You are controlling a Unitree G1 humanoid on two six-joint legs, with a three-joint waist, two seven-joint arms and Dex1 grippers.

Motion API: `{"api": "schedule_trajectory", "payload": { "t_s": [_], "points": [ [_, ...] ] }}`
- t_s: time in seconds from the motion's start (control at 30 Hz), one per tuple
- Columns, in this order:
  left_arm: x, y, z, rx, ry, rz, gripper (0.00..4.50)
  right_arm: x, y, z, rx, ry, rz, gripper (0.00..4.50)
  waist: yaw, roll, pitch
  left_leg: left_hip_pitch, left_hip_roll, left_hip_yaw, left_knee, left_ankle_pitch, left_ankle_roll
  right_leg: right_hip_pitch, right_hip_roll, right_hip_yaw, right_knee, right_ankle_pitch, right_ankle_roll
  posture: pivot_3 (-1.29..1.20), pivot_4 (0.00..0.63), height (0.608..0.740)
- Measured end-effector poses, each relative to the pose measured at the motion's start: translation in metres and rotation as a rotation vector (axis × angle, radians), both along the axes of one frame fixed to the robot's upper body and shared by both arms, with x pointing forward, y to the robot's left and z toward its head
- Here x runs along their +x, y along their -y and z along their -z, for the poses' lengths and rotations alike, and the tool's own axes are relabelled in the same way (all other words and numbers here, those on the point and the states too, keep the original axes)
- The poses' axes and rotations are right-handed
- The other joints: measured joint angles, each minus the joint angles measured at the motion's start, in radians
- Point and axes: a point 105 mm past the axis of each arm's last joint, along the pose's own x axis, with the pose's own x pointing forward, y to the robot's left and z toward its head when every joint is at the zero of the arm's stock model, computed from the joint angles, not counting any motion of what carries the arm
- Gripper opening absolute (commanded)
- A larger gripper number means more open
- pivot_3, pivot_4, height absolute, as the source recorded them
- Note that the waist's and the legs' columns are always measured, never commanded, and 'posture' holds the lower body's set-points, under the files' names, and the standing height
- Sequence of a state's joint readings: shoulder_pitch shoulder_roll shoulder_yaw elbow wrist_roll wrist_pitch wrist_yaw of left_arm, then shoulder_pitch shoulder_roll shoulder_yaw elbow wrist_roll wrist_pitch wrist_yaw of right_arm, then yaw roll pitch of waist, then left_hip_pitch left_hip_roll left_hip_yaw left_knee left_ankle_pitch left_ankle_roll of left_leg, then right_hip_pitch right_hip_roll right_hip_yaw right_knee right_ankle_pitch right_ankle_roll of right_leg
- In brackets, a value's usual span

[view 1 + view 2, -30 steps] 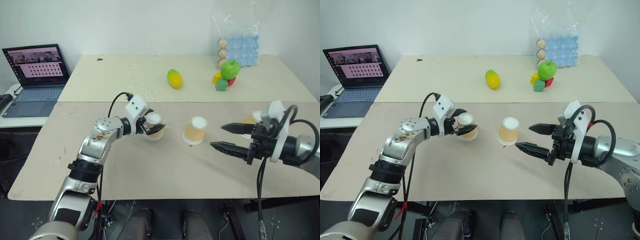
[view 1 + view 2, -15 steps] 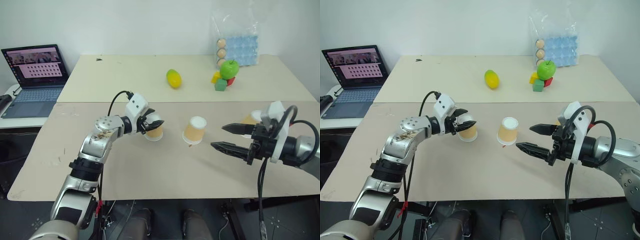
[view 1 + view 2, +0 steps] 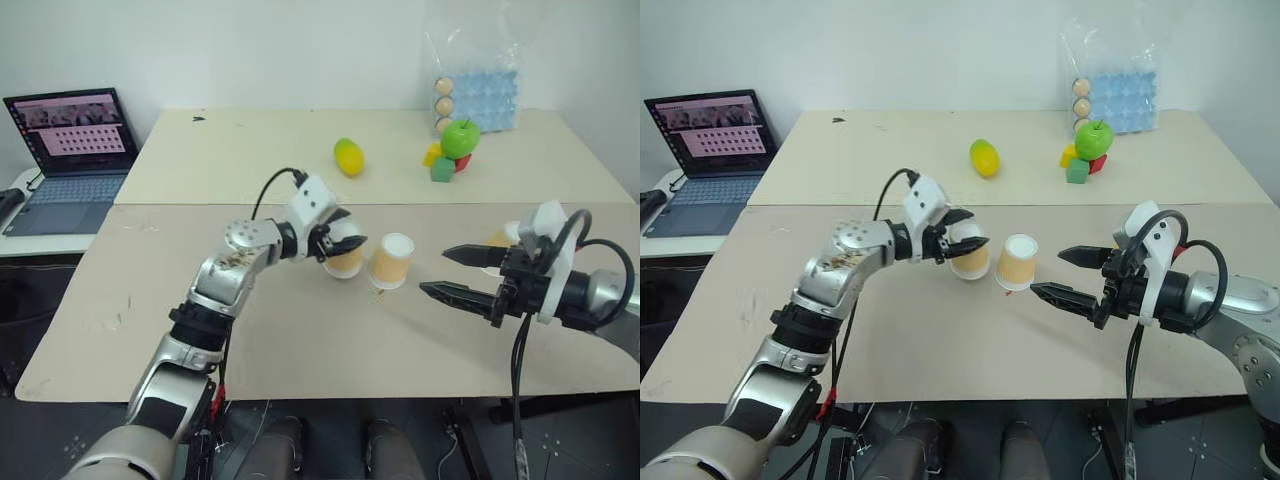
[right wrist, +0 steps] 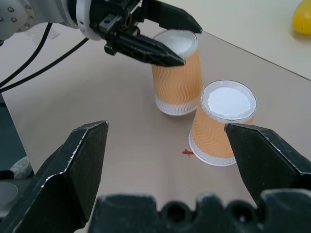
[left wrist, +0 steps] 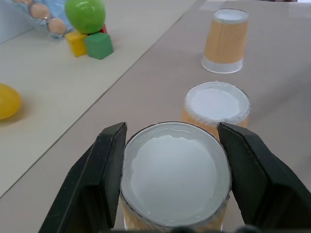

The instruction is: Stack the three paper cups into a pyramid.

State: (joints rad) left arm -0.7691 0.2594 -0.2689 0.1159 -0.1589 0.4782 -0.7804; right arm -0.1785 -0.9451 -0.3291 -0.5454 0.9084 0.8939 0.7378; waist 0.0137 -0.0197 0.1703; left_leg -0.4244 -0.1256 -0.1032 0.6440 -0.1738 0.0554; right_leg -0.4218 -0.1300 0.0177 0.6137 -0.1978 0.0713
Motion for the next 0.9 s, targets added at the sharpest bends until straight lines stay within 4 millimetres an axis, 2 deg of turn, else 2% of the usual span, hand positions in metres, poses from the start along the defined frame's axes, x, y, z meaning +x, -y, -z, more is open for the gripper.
{"api": "schedule_trajectory", "payload": {
  "t_s": [0.3,0.9],
  "points": [
    [-0.009,0.015,0.007,0.021,0.004,0.059,2.54,-0.004,0.002,0.000,0.004,0.014,0.031,4.50,0.001,0.000,0.000,0.000,0.000,0.000,0.000,0.001,0.001,0.000,0.000,0.000,0.000,0.000,0.000,0.00,0.150,0.740],
    [-0.007,0.013,0.010,0.044,0.015,0.061,2.54,-0.002,0.002,0.000,0.008,0.016,0.040,4.50,0.001,0.000,0.000,0.000,0.000,0.000,0.000,0.001,0.002,0.000,0.000,0.000,0.000,0.000,0.000,0.00,0.150,0.740]
  ]
}}
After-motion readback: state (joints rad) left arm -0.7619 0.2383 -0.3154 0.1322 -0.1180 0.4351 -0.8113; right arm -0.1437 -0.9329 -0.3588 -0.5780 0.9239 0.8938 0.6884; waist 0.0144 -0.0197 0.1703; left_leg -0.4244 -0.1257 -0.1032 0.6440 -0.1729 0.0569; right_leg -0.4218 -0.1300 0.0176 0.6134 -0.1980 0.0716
